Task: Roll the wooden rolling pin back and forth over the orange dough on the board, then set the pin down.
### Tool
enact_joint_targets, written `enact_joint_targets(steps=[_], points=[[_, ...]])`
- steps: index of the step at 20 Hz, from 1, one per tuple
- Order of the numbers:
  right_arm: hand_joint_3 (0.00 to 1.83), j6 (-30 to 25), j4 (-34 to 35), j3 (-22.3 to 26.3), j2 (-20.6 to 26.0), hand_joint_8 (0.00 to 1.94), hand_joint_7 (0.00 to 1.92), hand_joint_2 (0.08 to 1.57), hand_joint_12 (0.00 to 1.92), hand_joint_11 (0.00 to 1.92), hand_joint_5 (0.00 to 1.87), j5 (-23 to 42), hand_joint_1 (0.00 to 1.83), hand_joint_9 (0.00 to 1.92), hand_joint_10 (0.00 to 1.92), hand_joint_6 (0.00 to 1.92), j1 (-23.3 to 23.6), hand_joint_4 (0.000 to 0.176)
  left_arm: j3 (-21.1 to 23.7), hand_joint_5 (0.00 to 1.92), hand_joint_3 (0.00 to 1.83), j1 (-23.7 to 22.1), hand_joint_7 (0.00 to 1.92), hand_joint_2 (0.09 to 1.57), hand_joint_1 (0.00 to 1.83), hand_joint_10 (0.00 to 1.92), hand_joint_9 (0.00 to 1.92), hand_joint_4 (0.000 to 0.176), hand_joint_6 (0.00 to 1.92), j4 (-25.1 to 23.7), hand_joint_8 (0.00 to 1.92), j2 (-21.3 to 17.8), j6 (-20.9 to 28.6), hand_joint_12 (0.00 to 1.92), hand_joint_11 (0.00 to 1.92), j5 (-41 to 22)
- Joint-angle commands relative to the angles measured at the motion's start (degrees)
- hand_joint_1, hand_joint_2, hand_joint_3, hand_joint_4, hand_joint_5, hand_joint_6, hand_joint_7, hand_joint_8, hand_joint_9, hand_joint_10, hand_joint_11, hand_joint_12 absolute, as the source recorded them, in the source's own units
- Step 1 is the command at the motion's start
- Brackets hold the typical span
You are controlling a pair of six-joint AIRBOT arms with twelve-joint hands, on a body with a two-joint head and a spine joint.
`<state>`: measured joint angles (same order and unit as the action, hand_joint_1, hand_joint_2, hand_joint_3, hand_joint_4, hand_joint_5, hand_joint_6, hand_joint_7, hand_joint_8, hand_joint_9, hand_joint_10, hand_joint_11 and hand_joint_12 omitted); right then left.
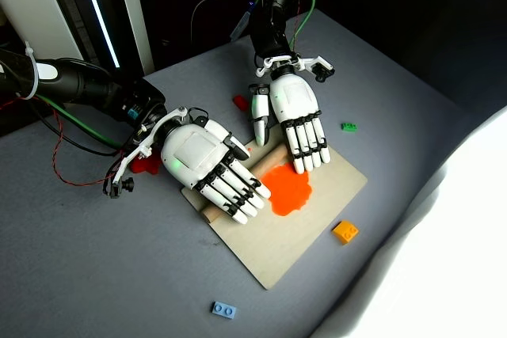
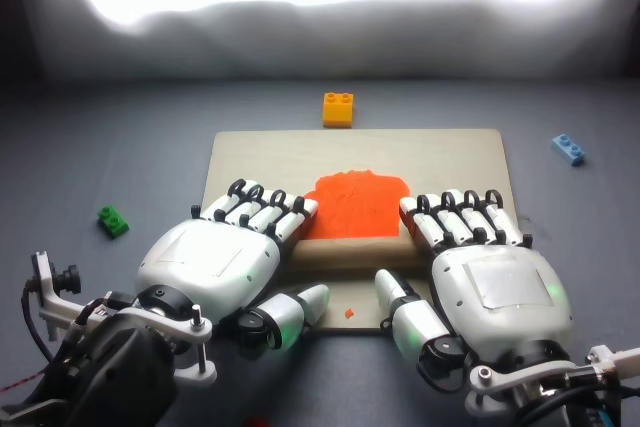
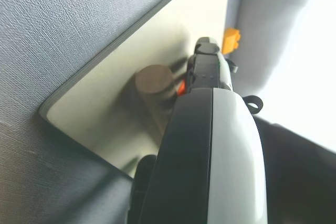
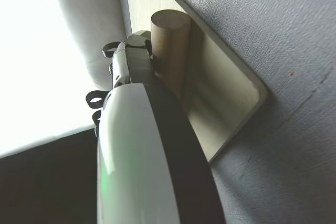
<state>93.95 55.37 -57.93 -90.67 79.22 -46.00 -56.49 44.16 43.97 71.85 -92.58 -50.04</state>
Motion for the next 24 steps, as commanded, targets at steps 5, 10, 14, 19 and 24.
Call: enact_joint_targets(steps=[5,10,14,19,24], points=[[0.0,0.17,-0.53,0.74,-0.44,0.0,0.26,1.52,0.44,0.0,0.23,0.21,0.0,0.19,0.0,0.0,-0.7,0.0,-0.39,0.09,0.0,-0.1,0.12,1.48,0.0,0.0,0.06,0.0,0.0,-4.05,0.0,-0.46,1.13,0.0,0.0,-4.5],[0.0,0.33,-0.53,1.15,-0.51,0.0,0.26,1.52,0.39,0.0,0.24,0.58,0.0,0.18,0.0,0.01,-0.78,0.0,-0.43,0.1,0.0,-0.1,0.13,1.49,0.0,0.0,0.07,0.0,0.0,-4.75,0.0,-0.48,2.04,0.0,0.0,-5.44],[0.0,0.33,-0.53,1.15,-0.51,0.0,0.27,1.53,0.39,0.0,0.24,0.57,0.0,0.18,0.0,0.01,-0.77,0.0,-0.4,0.11,0.0,-0.11,0.14,1.48,0.0,0.01,0.08,0.0,0.01,-5.09,0.01,-0.61,2.71,0.0,0.01,-6.1],[0.0,0.31,-0.54,1.13,-0.49,0.0,0.27,1.53,0.45,0.0,0.25,0.56,0.0,0.19,0.01,0.01,-0.32,0.0,-0.36,0.11,0.0,-0.34,0.14,1.48,0.0,0.0,0.07,0.0,0.01,-5.16,0.0,-0.82,2.8,0.0,0.01,-6.18],[0.0,0.32,-0.54,1.12,-0.44,0.0,0.26,1.53,0.43,0.0,0.24,0.83,0.0,0.18,0.0,0.0,0.33,0.0,-0.08,0.11,0.0,-0.35,0.14,1.48,0.0,0.0,0.07,0.0,0.0,-6.39,0.0,-1.31,3.39,0.01,0.01,-6.01]])
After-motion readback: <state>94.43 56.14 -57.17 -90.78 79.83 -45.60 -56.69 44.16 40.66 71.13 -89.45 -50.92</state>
